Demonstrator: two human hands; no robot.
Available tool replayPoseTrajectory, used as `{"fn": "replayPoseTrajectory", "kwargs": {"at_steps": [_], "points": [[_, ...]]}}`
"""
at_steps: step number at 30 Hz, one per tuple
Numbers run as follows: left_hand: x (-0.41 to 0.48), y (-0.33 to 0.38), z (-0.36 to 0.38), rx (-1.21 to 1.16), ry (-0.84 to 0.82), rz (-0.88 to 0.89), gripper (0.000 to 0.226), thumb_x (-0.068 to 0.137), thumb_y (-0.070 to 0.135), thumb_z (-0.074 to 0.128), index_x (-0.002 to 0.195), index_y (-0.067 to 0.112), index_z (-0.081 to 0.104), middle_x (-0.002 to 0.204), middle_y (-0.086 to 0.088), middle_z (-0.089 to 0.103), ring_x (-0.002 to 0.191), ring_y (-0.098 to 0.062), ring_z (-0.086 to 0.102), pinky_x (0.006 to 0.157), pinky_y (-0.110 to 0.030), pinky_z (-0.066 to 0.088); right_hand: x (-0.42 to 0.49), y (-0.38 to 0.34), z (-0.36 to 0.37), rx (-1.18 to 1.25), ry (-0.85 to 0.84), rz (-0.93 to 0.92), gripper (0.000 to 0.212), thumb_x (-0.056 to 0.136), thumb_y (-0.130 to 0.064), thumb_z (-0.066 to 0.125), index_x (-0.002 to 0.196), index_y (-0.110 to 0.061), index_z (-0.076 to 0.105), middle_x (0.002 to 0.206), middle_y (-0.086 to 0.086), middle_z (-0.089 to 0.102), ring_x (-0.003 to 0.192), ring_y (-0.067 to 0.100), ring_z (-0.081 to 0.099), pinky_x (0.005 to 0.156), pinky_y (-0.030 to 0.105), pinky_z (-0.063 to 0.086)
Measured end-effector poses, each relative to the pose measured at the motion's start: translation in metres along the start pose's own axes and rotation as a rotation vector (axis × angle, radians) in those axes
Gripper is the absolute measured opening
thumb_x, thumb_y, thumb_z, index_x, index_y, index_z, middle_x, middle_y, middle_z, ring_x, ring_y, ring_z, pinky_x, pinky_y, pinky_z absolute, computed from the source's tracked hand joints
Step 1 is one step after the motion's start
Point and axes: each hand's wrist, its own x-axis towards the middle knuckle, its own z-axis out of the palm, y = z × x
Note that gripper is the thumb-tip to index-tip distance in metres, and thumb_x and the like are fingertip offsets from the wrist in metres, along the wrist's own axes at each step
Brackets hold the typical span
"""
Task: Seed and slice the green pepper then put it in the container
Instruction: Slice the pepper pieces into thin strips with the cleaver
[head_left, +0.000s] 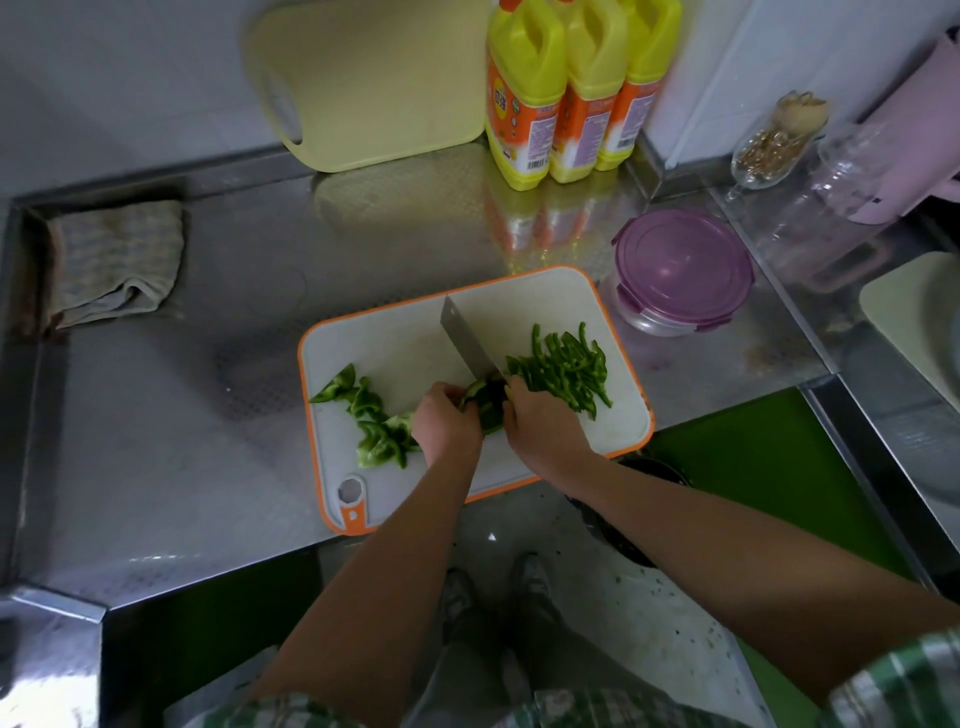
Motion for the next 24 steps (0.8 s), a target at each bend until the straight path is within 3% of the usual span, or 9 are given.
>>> {"fn": "replayPoseTrajectory", "kwargs": {"at_steps": [5, 8, 10, 13, 24], "points": [[-0.003, 0.003, -0.005, -0.028, -0.013, -0.004, 0.02, 0.085, 0.016, 0.068, 0.104, 0.014, 0.063, 0.096, -0.005, 0.071, 0.087, -0.027, 0.068, 0.081, -0.04, 0.056, 0.003, 0.012, -0.008, 0.125, 0.092, 0.064, 0.017, 0.101, -0.016, 0.039, 0.106, -0.003, 0.049, 0.073, 0.009, 0.055, 0.061, 0.023, 0.051, 0.053, 0.031, 0.033], [-0.002, 0.002, -0.005, -0.035, -0.01, -0.011, 0.021, 0.085, 0.015, 0.066, 0.107, 0.015, 0.064, 0.097, -0.005, 0.071, 0.088, -0.026, 0.069, 0.08, -0.041, 0.057, 0.0, 0.018, -0.018, 0.193, 0.077, 0.003, 0.014, 0.099, -0.016, 0.043, 0.094, -0.005, 0.048, 0.067, 0.006, 0.051, 0.057, 0.023, 0.051, 0.05, 0.034, 0.037], [-0.001, 0.002, -0.004, -0.063, -0.013, -0.023, 0.018, 0.086, 0.014, 0.066, 0.104, 0.016, 0.066, 0.098, -0.006, 0.072, 0.087, -0.028, 0.07, 0.078, -0.042, 0.058, -0.003, 0.018, -0.023, 0.199, 0.063, -0.043, 0.014, 0.099, -0.016, 0.043, 0.088, -0.008, 0.045, 0.062, 0.001, 0.046, 0.053, 0.019, 0.048, 0.046, 0.028, 0.034], [-0.001, 0.005, -0.004, -0.082, -0.011, -0.06, 0.015, 0.087, 0.015, 0.068, 0.102, 0.015, 0.069, 0.098, -0.007, 0.073, 0.086, -0.027, 0.07, 0.079, -0.042, 0.059, -0.007, 0.012, -0.026, 0.18, 0.03, -0.082, 0.011, 0.099, -0.016, 0.042, 0.09, -0.01, 0.043, 0.06, -0.002, 0.042, 0.049, 0.011, 0.041, 0.043, 0.024, 0.026], [0.0, 0.003, 0.003, -0.053, -0.006, -0.106, 0.009, 0.086, 0.019, 0.07, 0.093, 0.013, 0.071, 0.089, -0.009, 0.074, 0.086, -0.026, 0.07, 0.081, -0.041, 0.057, -0.016, 0.014, -0.023, 0.167, -0.033, -0.019, 0.011, 0.098, -0.015, 0.041, 0.088, -0.012, 0.041, 0.063, 0.0, 0.043, 0.053, 0.012, 0.042, 0.045, 0.026, 0.027]]}}
